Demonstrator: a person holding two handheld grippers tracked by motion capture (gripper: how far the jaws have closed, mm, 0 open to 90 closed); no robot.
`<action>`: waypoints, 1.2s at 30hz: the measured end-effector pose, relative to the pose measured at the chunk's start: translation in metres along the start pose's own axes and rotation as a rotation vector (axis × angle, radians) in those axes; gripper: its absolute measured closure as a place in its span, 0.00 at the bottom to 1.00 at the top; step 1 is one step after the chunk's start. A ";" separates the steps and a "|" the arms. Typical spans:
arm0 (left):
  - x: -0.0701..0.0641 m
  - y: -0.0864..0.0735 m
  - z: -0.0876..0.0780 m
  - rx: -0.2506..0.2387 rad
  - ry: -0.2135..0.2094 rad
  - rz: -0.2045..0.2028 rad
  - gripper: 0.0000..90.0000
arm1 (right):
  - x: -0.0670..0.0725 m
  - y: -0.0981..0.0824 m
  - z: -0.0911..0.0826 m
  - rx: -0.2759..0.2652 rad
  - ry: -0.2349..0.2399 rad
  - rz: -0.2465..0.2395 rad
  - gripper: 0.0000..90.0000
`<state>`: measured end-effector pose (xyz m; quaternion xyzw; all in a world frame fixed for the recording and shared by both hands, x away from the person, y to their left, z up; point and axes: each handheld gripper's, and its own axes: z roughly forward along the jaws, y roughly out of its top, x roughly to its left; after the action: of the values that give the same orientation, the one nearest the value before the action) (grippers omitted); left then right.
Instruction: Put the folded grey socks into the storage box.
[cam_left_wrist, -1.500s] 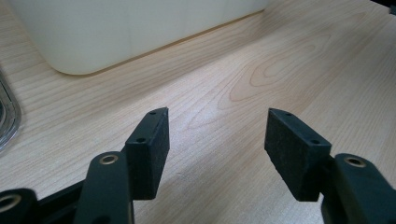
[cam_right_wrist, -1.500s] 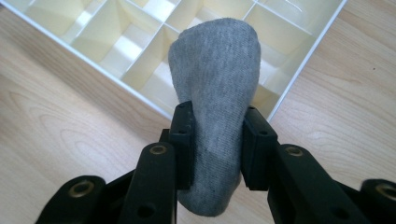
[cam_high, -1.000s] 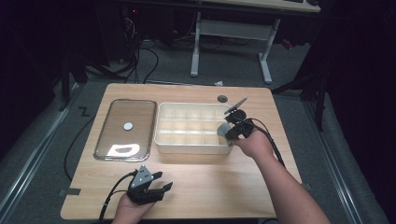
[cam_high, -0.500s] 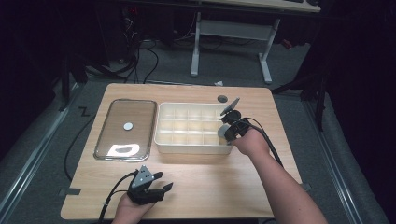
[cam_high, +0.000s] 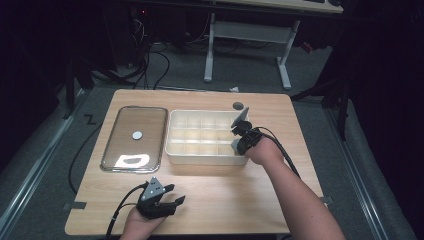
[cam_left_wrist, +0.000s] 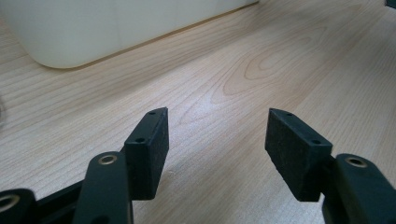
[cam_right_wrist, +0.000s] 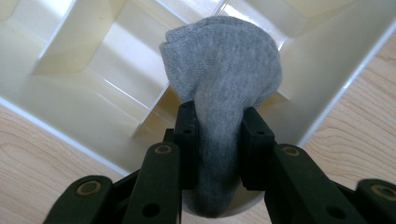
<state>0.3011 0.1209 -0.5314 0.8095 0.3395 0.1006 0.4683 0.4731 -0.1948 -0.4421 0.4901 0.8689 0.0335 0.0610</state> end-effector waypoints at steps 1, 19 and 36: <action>0.000 0.000 0.000 0.002 -0.001 0.000 0.45 | 0.000 0.000 0.001 0.001 0.002 0.002 0.82; 0.000 0.000 0.001 0.009 -0.003 0.003 0.45 | 0.000 0.000 0.014 0.024 0.028 0.019 0.82; 0.000 0.000 0.002 0.008 -0.002 -0.001 0.45 | 0.001 -0.001 0.014 0.017 0.023 0.019 0.77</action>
<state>0.3019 0.1198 -0.5321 0.8112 0.3399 0.0982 0.4656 0.4740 -0.1943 -0.4561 0.4985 0.8650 0.0325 0.0465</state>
